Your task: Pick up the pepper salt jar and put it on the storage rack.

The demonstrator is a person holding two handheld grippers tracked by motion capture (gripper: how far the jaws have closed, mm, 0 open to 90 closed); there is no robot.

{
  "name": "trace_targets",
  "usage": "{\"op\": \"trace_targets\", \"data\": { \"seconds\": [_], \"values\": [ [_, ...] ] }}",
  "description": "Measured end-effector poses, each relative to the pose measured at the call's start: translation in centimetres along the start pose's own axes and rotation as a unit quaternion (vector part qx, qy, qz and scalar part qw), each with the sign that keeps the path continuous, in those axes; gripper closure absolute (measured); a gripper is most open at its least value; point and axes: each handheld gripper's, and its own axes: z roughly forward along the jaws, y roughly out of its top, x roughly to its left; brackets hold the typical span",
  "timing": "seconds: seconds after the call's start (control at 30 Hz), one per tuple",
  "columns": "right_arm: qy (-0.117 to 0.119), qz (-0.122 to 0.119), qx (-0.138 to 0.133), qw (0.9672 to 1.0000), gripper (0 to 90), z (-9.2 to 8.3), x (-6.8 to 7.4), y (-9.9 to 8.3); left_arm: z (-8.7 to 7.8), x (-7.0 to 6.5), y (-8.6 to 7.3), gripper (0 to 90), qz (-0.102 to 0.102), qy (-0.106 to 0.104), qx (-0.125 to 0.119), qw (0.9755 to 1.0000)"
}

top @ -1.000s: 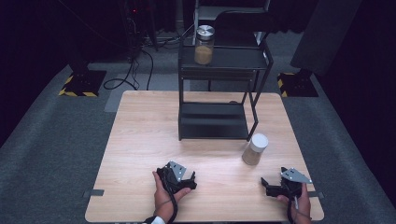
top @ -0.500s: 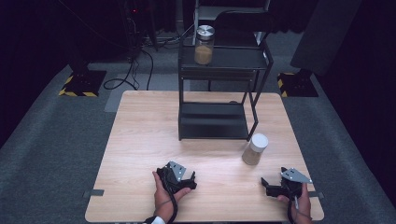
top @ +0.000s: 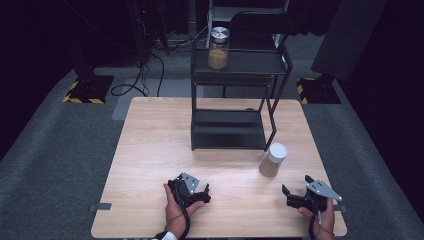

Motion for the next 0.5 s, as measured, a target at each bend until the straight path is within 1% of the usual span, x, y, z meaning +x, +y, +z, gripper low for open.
{"op": "trace_targets", "data": {
  "seconds": [0.03,0.07,0.27,0.47,0.5],
  "values": [
    [0.004,0.005,-0.003,1.0000,0.2,0.1,0.1,0.1,0.0,0.0,0.0,0.6,0.000,0.000,0.000,1.0000],
    [0.000,0.004,-0.007,1.0000,0.0,0.1,0.4,0.1,0.0,0.0,0.0,0.6,0.000,-0.001,0.000,1.0000],
    [0.029,0.010,-0.027,0.9992,0.2,0.7,0.6,1.2,0.0,0.1,0.0,0.7,0.001,-0.003,0.000,1.0000],
    [0.038,0.010,-0.045,0.9982,0.4,2.1,1.1,2.6,0.0,0.1,0.0,0.6,0.001,-0.002,0.000,1.0000],
    [0.034,0.009,-0.049,0.9982,0.5,2.3,1.3,2.8,0.0,0.0,0.0,0.6,0.001,-0.002,0.000,1.0000]
  ]
}}
